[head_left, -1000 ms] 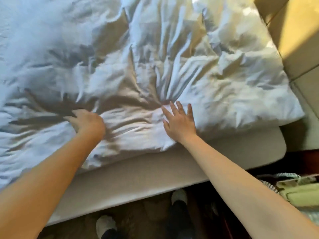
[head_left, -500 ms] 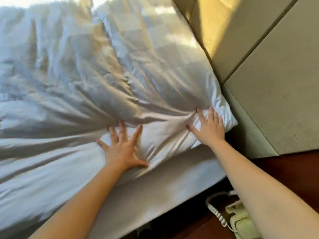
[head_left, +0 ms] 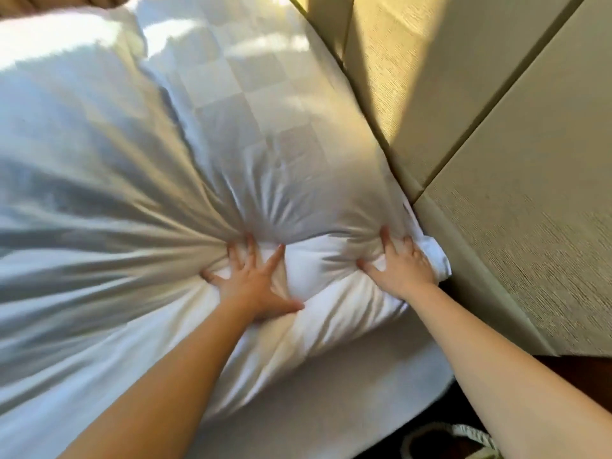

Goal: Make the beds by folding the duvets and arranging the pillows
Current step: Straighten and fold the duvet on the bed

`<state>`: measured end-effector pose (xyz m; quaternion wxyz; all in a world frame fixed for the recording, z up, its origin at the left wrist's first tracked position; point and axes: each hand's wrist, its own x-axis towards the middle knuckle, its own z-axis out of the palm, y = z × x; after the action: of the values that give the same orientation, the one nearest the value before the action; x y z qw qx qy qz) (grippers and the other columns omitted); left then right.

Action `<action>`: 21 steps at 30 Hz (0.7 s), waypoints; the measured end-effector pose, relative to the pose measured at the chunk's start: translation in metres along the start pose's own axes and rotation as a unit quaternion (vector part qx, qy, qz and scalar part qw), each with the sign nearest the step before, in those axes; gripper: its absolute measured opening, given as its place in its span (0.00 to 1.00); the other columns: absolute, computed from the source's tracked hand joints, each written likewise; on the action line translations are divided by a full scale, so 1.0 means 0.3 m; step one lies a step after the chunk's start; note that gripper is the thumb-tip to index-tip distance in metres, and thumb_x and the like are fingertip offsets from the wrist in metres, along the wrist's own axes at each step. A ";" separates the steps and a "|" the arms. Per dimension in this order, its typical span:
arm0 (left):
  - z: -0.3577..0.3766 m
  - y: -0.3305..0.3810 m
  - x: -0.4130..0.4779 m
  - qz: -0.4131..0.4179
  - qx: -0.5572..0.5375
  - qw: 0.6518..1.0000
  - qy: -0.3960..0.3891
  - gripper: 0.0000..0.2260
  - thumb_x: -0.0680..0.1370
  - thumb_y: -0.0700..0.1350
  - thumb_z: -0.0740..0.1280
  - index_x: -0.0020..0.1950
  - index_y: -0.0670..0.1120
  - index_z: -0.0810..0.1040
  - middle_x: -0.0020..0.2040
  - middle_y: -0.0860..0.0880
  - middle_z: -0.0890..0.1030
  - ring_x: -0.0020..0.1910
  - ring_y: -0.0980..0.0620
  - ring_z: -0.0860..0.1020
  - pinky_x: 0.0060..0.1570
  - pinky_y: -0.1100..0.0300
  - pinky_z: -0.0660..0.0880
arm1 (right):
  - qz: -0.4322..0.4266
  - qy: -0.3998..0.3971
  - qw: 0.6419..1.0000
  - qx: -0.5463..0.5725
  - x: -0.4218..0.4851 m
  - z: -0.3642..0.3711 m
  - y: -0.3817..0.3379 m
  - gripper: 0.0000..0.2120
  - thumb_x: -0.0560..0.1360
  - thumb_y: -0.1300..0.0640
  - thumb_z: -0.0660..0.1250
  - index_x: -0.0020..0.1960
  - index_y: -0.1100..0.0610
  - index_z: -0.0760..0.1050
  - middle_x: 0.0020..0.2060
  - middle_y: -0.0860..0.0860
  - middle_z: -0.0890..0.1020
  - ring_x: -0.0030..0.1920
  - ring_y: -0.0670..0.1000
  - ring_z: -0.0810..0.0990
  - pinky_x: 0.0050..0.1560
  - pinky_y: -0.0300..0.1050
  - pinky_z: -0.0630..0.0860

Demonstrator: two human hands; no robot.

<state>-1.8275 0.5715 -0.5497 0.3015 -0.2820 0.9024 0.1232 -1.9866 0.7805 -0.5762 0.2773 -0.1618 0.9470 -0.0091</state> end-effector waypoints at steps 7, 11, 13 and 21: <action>-0.211 -0.165 -0.093 0.057 -0.050 0.996 0.042 0.28 0.78 0.63 0.57 0.76 0.61 0.52 0.78 0.52 0.39 0.77 0.45 0.43 0.70 0.35 0.51 | 0.074 -0.092 0.956 -0.268 -0.039 -0.308 -0.345 0.30 0.79 0.42 0.52 0.77 0.54 0.53 0.76 0.60 0.53 0.74 0.65 0.55 0.71 0.68 0.44; -0.332 -0.520 -0.139 -0.058 -0.054 0.977 0.198 0.30 0.78 0.61 0.57 0.76 0.62 0.46 0.77 0.51 0.36 0.77 0.45 0.40 0.70 0.34 0.51 | -0.116 0.109 0.974 -0.159 -0.057 -0.419 -0.745 0.25 0.80 0.52 0.54 0.75 0.55 0.54 0.76 0.60 0.47 0.74 0.69 0.49 0.71 0.66 0.43; -0.393 -0.731 -0.147 -0.118 -0.050 0.964 0.233 0.35 0.75 0.65 0.59 0.75 0.64 0.42 0.77 0.50 0.34 0.76 0.43 0.39 0.67 0.30 0.52 | -0.241 0.179 0.946 -0.125 -0.068 -0.432 -0.956 0.27 0.79 0.47 0.54 0.76 0.49 0.50 0.76 0.58 0.41 0.74 0.69 0.44 0.70 0.68 0.42; -0.389 -1.051 0.097 -0.164 -0.080 0.977 0.110 0.55 0.55 0.77 0.66 0.66 0.73 0.29 0.73 0.52 0.27 0.73 0.36 0.33 0.58 0.21 0.48 | -0.067 0.098 0.993 0.005 0.228 -0.249 -1.234 0.49 0.60 0.20 0.57 0.72 0.32 0.35 0.75 0.53 0.35 0.74 0.66 0.36 0.64 0.78 0.42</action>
<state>-1.7182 0.2575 -0.4922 0.1927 -0.4611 0.8590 0.1117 -1.9686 0.4030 -0.5090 0.1824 -0.2218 0.9567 -0.0484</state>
